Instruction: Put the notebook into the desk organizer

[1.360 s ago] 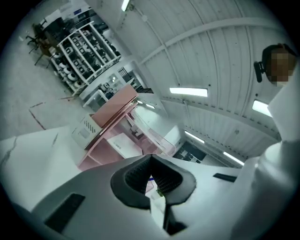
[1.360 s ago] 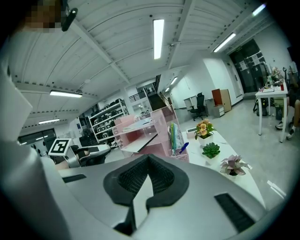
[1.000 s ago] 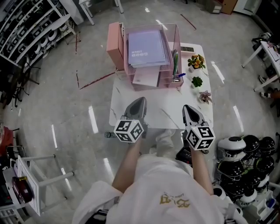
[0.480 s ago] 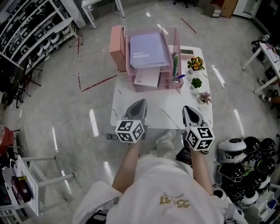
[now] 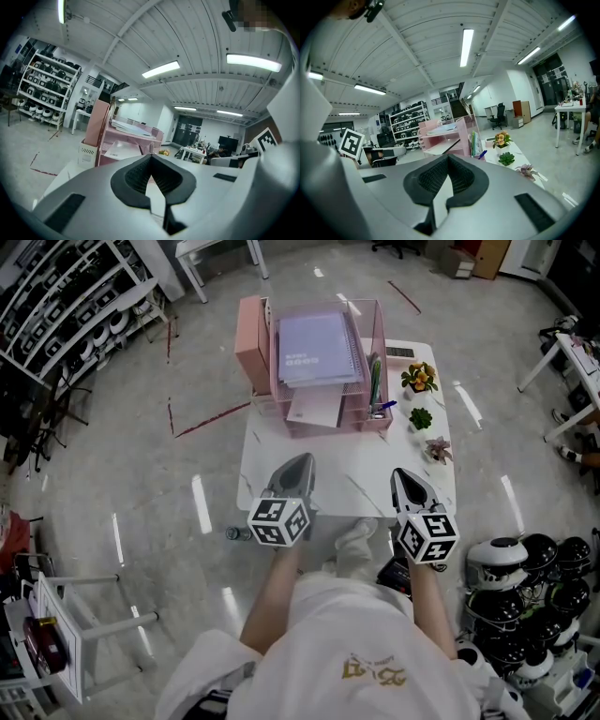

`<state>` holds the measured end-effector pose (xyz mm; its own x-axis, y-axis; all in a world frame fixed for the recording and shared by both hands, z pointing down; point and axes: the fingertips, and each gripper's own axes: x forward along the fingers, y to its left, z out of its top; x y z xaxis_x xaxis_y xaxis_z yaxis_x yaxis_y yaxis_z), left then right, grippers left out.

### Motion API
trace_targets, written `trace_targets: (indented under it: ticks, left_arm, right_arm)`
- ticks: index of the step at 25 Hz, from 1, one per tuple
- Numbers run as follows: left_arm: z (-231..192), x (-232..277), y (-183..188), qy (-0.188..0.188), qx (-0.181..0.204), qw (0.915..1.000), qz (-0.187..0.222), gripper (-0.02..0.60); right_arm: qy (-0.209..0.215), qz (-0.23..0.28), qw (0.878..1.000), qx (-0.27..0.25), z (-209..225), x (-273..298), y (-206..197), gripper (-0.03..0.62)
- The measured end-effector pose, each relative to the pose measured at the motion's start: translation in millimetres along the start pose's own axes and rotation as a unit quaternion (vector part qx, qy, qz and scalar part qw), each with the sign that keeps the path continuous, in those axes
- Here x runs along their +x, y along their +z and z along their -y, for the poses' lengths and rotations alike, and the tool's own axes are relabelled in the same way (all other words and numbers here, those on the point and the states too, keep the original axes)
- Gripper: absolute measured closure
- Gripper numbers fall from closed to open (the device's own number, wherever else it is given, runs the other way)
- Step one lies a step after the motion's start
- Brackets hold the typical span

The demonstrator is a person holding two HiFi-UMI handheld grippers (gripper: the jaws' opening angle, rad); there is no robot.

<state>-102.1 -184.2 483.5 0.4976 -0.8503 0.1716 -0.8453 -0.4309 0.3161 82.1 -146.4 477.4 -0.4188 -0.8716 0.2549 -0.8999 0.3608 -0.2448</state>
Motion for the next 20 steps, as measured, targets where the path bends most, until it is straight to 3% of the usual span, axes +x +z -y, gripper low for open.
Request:
trace_targets:
  ticks: [13, 20]
  left_arm:
    - [-5.6, 0.0, -2.3, 0.019, -0.004, 0.9998, -0.004, 0.563]
    - [-6.7, -1.1, -1.9, 0.008, -0.025, 0.9997, -0.001, 0.565]
  right_arm:
    - [-0.001, 0.005, 1.000, -0.001, -0.9, -4.4, 2.0, 0.582]
    - [0.001, 0.002, 1.000, 0.002, -3.1, -3.1, 1.7, 0.582]
